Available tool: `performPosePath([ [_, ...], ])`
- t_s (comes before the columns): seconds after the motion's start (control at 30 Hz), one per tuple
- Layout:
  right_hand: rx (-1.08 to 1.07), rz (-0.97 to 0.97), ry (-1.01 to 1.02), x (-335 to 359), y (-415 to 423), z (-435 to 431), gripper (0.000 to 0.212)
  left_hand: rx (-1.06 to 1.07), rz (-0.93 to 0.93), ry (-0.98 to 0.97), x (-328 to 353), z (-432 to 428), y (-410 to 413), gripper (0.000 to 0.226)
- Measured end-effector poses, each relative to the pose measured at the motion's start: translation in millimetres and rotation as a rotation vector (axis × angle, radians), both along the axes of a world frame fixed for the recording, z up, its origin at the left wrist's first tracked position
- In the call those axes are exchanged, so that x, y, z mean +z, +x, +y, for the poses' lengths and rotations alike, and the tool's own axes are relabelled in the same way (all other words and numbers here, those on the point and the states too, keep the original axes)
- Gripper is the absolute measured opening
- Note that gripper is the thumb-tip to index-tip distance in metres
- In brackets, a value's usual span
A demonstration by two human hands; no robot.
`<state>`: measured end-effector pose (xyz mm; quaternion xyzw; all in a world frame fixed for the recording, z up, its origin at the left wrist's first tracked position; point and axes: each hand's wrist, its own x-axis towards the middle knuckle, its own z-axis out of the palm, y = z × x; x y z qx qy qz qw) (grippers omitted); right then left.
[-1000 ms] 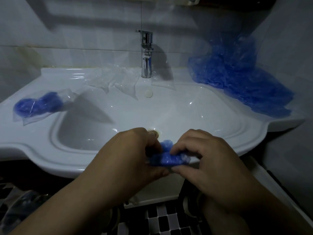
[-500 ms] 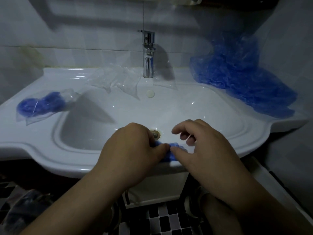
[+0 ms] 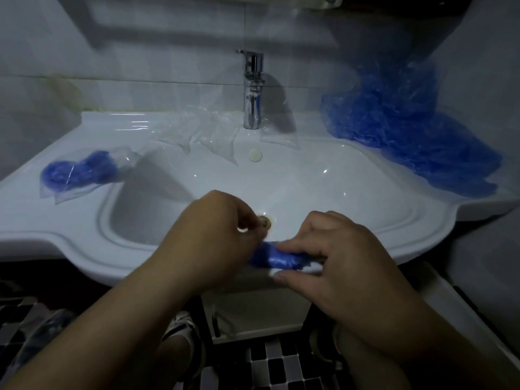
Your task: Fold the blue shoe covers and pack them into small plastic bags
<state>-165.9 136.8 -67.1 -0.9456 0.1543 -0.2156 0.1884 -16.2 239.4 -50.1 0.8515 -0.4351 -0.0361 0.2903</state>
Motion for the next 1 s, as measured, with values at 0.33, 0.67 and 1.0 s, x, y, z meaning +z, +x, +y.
performPosePath([
  [0.33,0.056,-0.178,0.087,11.6,20.0,0.3,0.010,0.498,-0.243,-0.103,11.7,51.7,124.9,0.032],
  [0.67,-0.131,-0.266,0.255,13.2,66.2,13.4,0.010,0.438,-0.181,0.040,-4.1,69.3,155.2,0.036],
  [1.0,-0.113,-0.509,0.105,41.1,24.2,9.9,0.003,-0.106,0.049,-0.468,26.6,52.0,52.2,0.038],
])
